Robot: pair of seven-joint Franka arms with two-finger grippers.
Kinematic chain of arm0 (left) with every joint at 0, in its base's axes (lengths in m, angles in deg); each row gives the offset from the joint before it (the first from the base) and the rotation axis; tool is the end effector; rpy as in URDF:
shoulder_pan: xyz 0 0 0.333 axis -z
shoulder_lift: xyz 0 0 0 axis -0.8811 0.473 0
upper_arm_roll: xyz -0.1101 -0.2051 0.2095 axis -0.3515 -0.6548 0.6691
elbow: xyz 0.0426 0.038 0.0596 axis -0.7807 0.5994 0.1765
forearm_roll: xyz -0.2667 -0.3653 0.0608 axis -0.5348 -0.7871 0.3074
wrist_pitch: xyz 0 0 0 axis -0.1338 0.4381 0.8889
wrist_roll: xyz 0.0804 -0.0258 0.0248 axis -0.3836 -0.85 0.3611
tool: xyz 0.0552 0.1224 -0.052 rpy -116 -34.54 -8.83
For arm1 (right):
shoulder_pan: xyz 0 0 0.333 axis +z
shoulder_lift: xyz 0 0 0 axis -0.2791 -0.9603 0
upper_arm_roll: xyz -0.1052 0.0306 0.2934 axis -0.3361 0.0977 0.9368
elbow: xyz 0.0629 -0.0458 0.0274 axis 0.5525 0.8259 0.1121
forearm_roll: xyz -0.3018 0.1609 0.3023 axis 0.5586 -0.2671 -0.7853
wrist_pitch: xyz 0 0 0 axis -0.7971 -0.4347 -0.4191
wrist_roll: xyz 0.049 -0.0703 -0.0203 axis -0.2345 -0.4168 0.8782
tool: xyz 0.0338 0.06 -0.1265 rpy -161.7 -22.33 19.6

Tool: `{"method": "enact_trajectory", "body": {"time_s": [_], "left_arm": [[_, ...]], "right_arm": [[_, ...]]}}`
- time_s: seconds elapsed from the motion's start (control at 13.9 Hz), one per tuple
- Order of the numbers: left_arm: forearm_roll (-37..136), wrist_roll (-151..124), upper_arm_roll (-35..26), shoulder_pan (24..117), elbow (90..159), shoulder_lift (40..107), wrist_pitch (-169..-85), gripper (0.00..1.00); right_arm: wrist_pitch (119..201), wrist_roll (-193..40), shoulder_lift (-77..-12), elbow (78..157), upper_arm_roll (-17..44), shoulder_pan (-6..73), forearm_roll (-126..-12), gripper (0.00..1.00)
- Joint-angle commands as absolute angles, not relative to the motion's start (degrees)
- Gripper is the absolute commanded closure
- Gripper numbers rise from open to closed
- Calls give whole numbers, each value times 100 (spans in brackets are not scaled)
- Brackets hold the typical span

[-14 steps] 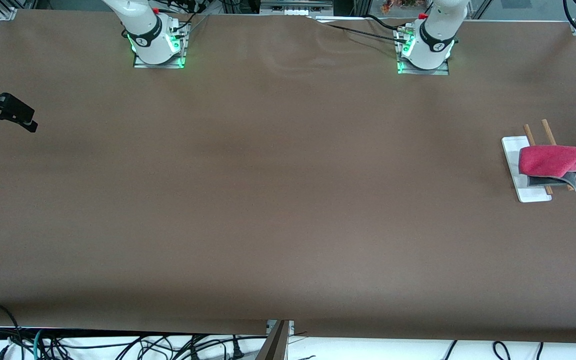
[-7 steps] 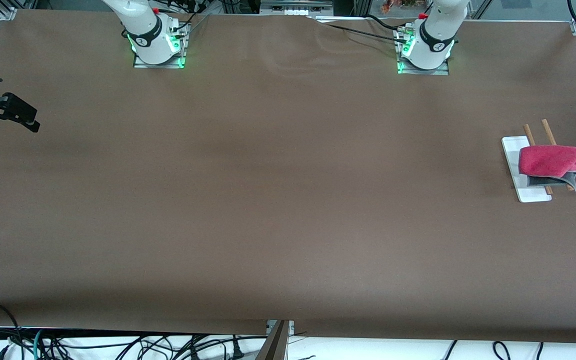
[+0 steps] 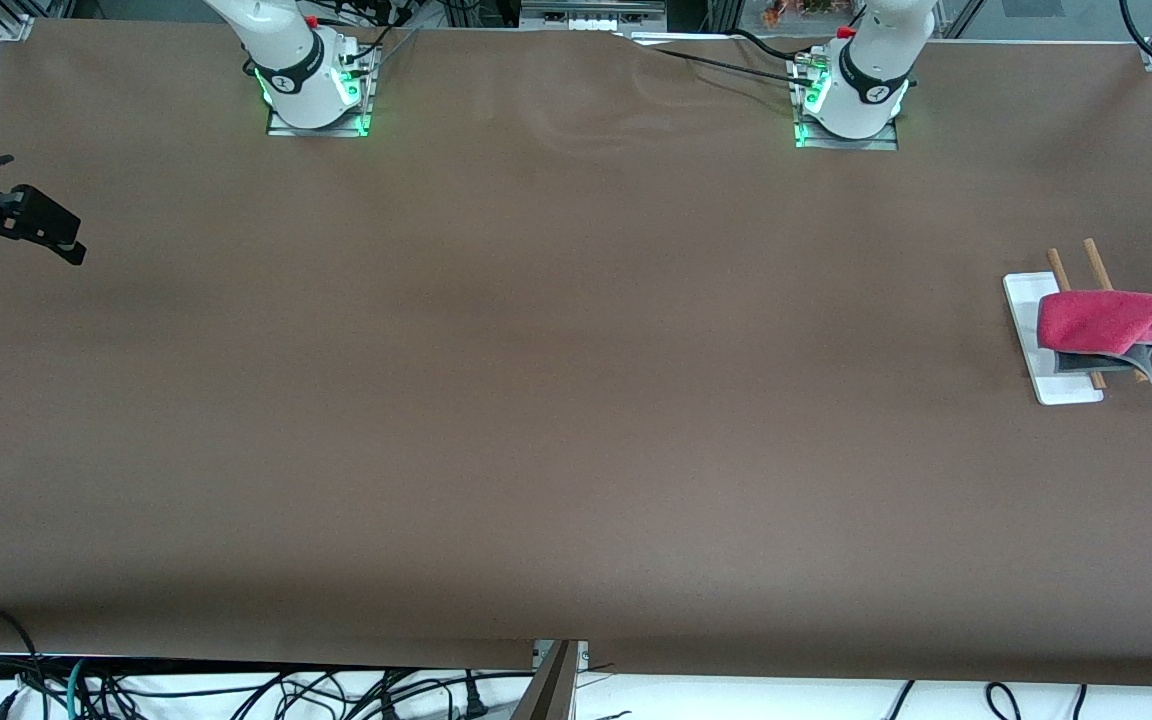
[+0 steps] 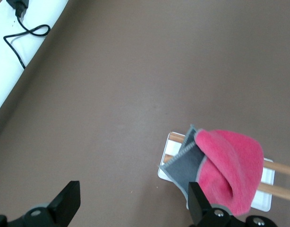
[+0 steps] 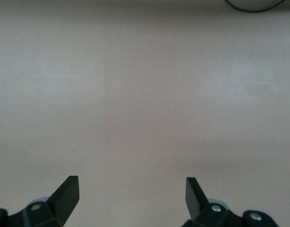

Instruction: Pass towel and hang on rack

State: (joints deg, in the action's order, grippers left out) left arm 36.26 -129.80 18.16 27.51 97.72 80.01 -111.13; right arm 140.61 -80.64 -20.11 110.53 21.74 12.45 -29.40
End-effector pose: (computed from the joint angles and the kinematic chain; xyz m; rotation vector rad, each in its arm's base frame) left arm 0.6375 0.4368 0.3760 2.4665 -1.6257 0.4547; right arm 0.6295 -0.0141 0.5772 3.0903 0.0065 0.1052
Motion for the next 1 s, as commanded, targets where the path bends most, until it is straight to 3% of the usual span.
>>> {"method": "enact_trajectory", "body": {"time_s": [0.0, 0.43, 0.93], "left_arm": [[4282, -12000, 1848, 3318, 9635, 7719, -10965, 0], [5047, -10295, 1927, 4583, 9721, 7202, -10613, 0], [5902, -6789, 1919, 5588, 11382, 5584, -10622, 0]], "right_arm": [[14027, -7990, -2022, 10953, 2167, 1313, -2963, 0], [14045, -7990, -2031, 10953, 2167, 1322, -2971, 0], [14045, -8008, -2031, 10953, 2158, 1304, -2980, 0]]}}
